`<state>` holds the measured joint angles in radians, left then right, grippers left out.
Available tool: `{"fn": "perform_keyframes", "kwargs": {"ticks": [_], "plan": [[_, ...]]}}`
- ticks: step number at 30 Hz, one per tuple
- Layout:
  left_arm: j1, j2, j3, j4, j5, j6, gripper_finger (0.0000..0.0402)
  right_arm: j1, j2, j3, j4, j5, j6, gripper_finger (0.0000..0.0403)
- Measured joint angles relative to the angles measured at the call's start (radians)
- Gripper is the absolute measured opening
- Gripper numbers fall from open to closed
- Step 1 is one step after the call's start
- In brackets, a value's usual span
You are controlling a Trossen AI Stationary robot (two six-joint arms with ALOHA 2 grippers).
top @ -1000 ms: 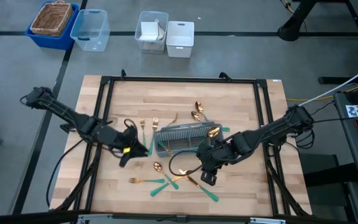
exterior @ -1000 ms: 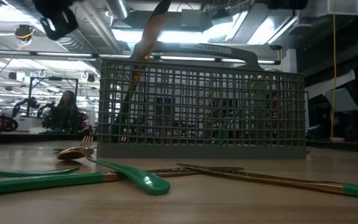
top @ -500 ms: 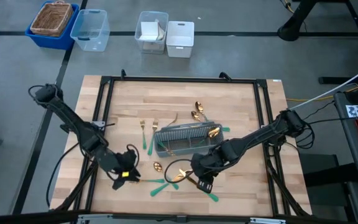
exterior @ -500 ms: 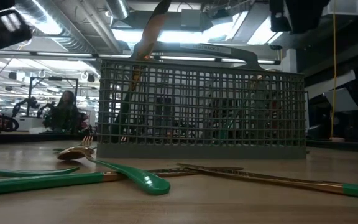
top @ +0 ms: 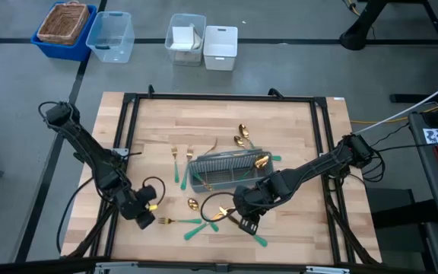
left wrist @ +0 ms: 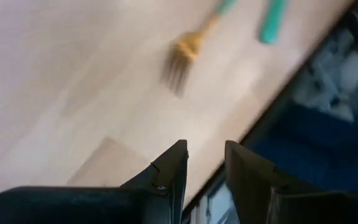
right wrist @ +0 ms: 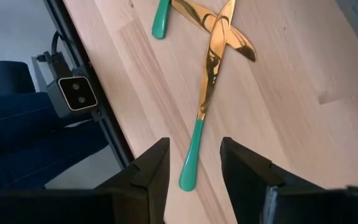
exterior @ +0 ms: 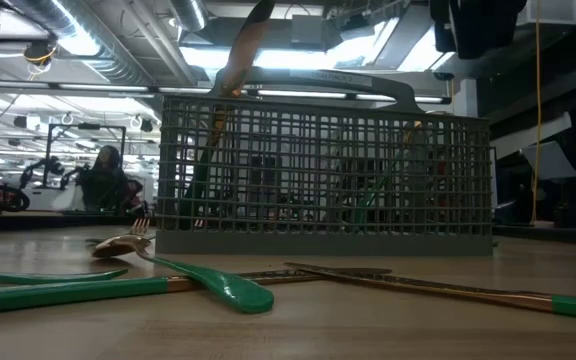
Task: Sort silverware
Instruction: Put the green fork into the gray utensil holder
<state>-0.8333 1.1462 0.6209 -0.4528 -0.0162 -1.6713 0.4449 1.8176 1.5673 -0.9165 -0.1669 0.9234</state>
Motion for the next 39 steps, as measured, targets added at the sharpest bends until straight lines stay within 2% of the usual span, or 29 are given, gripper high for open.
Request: {"fn": "perform_keyframes", "kwargs": {"ticks": [7,17,29,39], "plan": [[0.001,0.015,-0.05,-0.002,-0.025,-0.147,0.01,0.0,0.0,0.0,0.001,0.001,0.017,0.0143],[0.003,0.024,-0.058,0.053,-0.065,-0.189,0.01,0.0,0.0,0.0,0.003,0.02,0.022,0.0143],[0.002,0.179,-0.058,0.157,-0.066,-0.263,0.01,0.0,0.0,0.0,0.003,0.045,0.022,0.0143],[0.003,0.2,-0.058,0.158,-0.068,-0.271,0.01,0.0,0.0,0.0,0.003,0.047,0.022,0.0143]]}}
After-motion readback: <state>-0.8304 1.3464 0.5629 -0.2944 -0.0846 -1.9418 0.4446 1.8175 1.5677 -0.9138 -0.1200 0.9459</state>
